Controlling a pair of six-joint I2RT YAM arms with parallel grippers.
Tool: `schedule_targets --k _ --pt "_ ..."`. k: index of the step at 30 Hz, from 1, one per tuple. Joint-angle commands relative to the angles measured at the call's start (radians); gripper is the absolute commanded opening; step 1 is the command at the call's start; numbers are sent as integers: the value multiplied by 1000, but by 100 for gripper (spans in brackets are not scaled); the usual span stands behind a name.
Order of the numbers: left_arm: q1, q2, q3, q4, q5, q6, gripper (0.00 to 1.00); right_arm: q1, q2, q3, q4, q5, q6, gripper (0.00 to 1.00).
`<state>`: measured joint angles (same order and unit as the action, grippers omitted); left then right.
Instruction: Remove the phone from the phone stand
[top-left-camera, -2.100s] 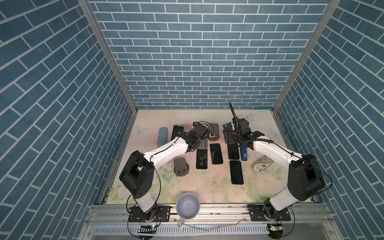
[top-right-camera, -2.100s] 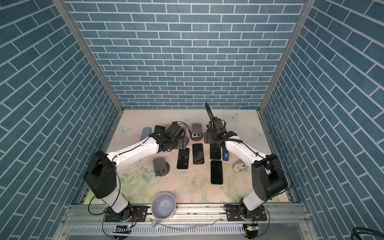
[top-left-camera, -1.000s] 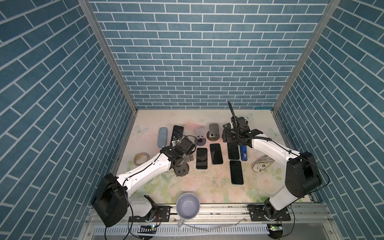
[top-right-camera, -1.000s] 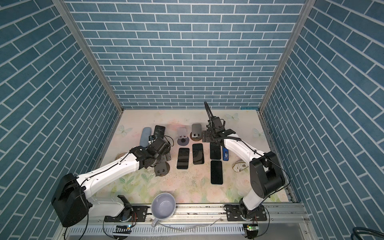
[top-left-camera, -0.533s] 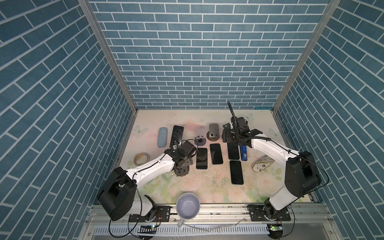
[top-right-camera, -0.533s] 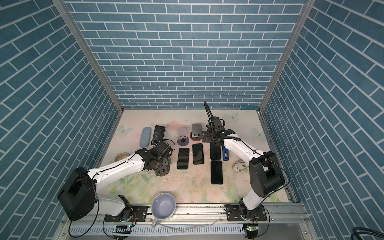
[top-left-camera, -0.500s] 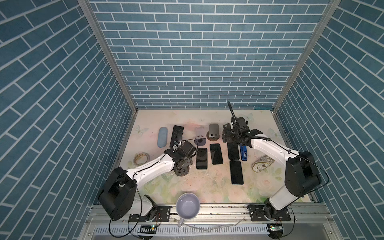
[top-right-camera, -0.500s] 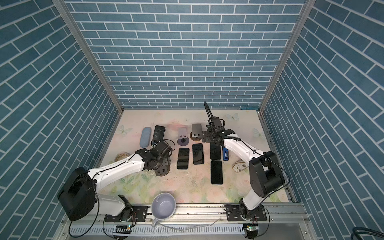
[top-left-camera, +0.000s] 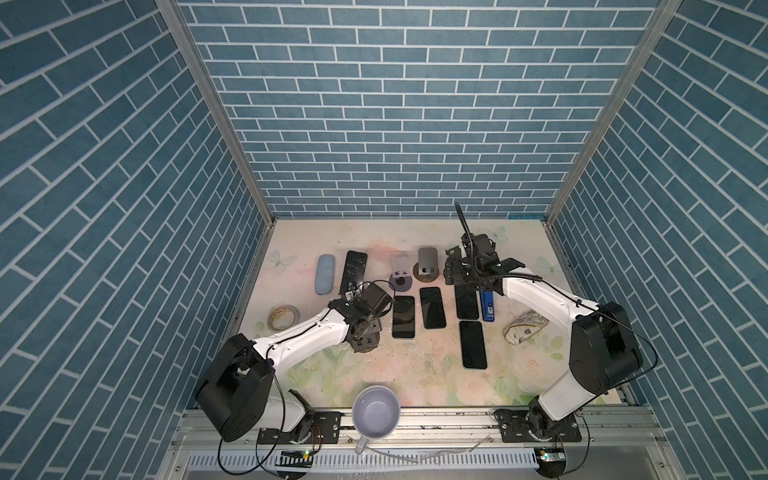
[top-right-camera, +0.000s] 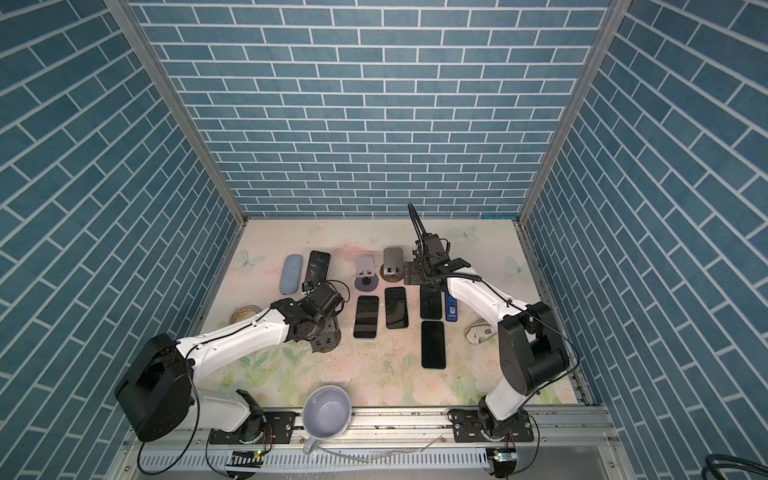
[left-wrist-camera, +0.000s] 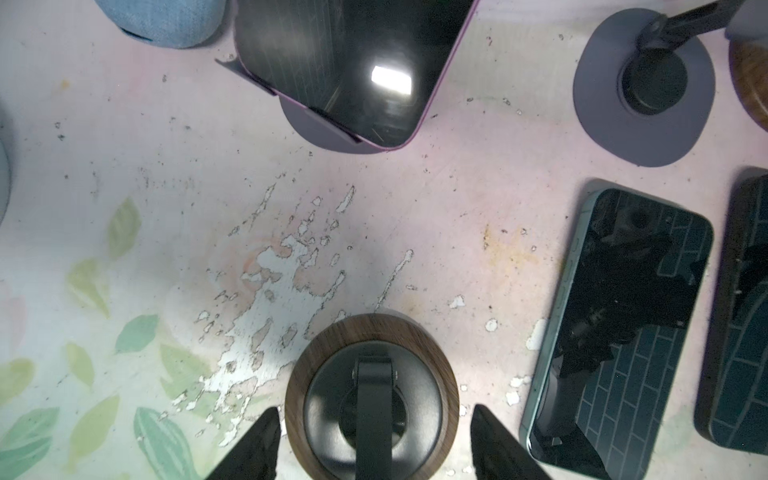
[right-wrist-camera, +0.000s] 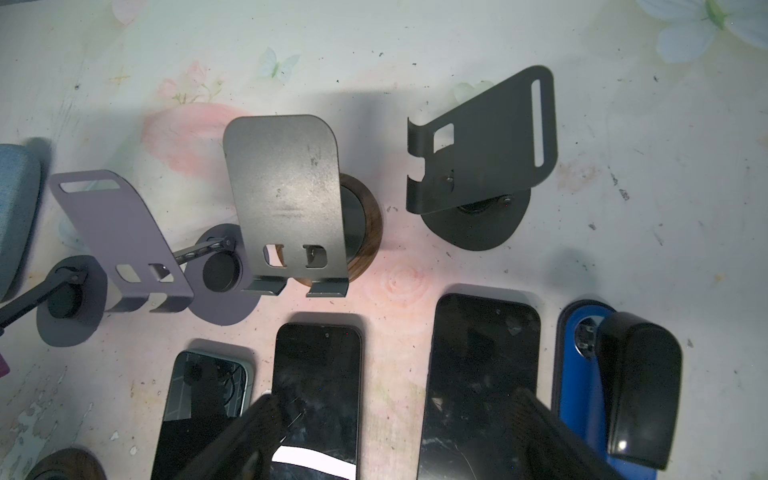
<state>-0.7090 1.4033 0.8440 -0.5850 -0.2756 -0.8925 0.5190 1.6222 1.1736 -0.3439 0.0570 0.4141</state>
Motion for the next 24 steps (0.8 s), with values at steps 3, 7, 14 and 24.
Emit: schedule_targets --k 3,7,14,24 --pt "5 42 122 1 -39 148 47 4 4 43 -17 17 12 88" --pt "17 92 202 -10 -50 223 47 4 1 43 -21 26 8 88" --pt "63 199 324 -7 -26 315 47 5 4 47 -33 41 -10 88" --pt "121 350 418 75 53 452 47 3 11 55 -57 78 -29 88"
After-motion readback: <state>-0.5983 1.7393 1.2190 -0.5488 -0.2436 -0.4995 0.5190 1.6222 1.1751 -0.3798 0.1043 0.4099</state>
